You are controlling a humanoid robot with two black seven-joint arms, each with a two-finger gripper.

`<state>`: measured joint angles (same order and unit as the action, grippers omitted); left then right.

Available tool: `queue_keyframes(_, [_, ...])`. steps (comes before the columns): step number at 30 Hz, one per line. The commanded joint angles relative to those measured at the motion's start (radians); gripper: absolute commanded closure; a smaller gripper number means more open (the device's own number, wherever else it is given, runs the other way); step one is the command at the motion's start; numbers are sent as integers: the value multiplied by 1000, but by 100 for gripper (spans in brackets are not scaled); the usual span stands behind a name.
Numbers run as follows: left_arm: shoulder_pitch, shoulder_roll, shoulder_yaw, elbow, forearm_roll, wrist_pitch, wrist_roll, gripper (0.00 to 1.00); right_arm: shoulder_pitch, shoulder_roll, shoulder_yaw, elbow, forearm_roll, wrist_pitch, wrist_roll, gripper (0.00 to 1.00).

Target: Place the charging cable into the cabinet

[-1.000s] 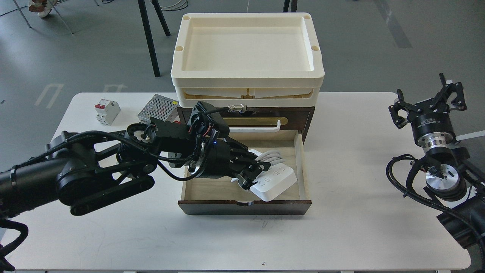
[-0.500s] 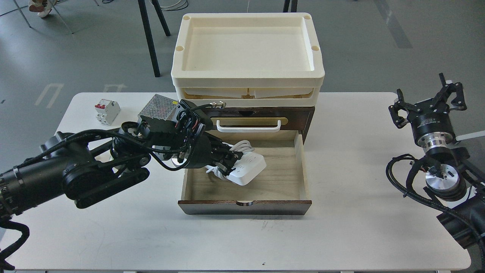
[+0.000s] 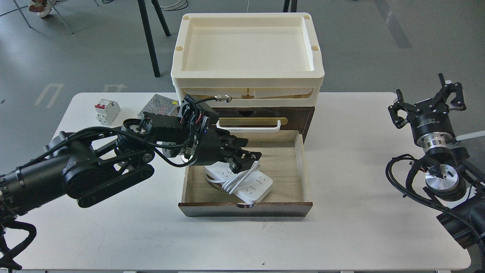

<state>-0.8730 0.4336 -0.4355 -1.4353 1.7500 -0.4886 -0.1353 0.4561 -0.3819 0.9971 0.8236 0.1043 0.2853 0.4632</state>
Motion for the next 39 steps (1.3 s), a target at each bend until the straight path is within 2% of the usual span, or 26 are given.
queue_keyframes(1, [0,-2,-139,-27,-298,0,-21,7,0,0,0,0,0,0,0,0])
queue_keyframes(7, [0,1,-371,27,-826,0,-13,1,0,0,0,0,0,3,0,0])
queue_keyframes(11, [3,-4,-555,134,-1065,0,-20,1,1,0,2,-1,0,2,0,0])
queue_keyframes(17, [87,16,-712,344,-1360,0,-23,1,1,0,11,-3,0,2,0,0])
queue_keyframes(23, [189,13,-726,533,-1696,0,-10,1,3,0,14,-1,0,2,0,0])
queue_keyframes(29, [284,-9,-720,736,-1813,0,-12,1,4,0,6,-6,0,-2,-18,0])
queue_keyframes(34, [354,-44,-694,766,-1808,0,-16,1,10,0,5,-18,2,-3,-26,0])
queue_keyframes(39, [361,-85,-694,766,-1810,0,-21,1,12,0,9,-17,3,-17,-26,0])
